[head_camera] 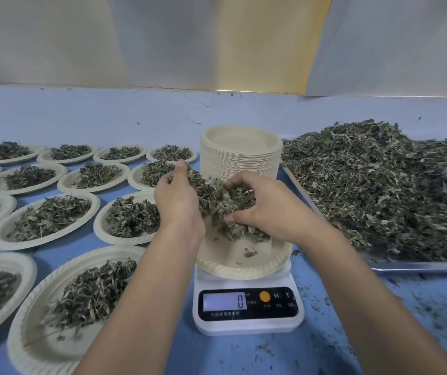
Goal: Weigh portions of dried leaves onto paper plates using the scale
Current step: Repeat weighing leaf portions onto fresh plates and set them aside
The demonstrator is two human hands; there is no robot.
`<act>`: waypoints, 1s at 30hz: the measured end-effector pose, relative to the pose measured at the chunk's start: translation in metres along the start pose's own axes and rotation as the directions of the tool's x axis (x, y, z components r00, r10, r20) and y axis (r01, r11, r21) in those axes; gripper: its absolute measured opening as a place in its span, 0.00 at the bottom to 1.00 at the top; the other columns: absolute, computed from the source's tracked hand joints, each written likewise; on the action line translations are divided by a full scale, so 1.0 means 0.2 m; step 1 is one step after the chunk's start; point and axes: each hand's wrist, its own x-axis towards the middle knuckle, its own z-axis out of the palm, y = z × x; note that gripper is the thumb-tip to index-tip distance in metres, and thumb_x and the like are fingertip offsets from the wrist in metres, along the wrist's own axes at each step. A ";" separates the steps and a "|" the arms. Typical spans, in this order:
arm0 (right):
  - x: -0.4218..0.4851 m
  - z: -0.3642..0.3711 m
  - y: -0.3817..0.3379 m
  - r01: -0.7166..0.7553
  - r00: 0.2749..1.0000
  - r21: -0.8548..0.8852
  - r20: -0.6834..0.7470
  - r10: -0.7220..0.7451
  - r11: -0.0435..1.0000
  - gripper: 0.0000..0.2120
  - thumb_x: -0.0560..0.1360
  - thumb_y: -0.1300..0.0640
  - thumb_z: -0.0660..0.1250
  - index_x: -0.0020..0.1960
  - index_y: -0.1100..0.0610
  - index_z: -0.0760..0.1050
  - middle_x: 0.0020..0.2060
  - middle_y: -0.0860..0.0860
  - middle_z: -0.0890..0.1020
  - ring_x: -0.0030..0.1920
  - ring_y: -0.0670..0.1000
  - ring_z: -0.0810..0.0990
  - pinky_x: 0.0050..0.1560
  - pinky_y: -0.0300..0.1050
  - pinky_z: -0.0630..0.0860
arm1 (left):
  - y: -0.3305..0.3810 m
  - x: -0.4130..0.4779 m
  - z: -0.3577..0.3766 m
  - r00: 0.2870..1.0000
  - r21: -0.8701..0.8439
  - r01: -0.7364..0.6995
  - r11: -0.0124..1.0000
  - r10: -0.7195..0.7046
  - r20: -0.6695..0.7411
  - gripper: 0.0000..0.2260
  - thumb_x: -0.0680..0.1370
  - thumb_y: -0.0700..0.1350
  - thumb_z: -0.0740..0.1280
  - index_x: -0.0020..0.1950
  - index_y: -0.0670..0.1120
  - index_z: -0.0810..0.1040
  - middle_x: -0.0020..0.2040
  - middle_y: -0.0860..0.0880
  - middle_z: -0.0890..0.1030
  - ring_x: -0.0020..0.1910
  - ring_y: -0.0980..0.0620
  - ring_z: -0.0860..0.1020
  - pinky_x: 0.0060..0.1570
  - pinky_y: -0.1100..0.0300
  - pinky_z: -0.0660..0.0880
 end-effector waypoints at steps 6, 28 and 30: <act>0.00 0.00 -0.01 -0.054 0.988 0.098 0.152 0.039 0.994 0.27 0.66 0.47 0.77 0.62 0.45 0.73 0.55 0.40 0.78 0.55 0.40 0.77 0.53 0.32 0.74 | 0.04 0.00 0.00 1.000 -0.020 0.000 1.000 0.000 0.004 0.11 0.80 0.50 0.62 0.40 0.48 0.70 0.42 0.48 0.71 0.42 0.50 0.71 0.47 0.54 0.72; -0.01 0.01 -0.06 0.087 0.995 0.443 -0.089 -0.053 0.892 0.22 0.72 0.58 0.72 0.61 0.39 0.74 0.59 0.42 0.77 0.50 0.39 0.81 0.56 0.43 0.79 | 0.06 0.01 0.02 0.989 -0.176 0.095 0.980 -0.073 0.126 0.05 0.80 0.48 0.63 0.47 0.49 0.73 0.68 0.44 0.72 0.70 0.45 0.68 0.67 0.42 0.65; -0.01 0.02 -0.06 0.105 0.992 0.437 -0.105 -0.065 0.893 0.21 0.72 0.58 0.73 0.59 0.39 0.75 0.57 0.42 0.78 0.50 0.41 0.82 0.56 0.45 0.79 | 0.05 0.02 0.02 0.990 -0.171 0.089 0.981 -0.069 0.120 0.06 0.80 0.48 0.63 0.53 0.47 0.74 0.69 0.44 0.72 0.70 0.45 0.68 0.68 0.42 0.65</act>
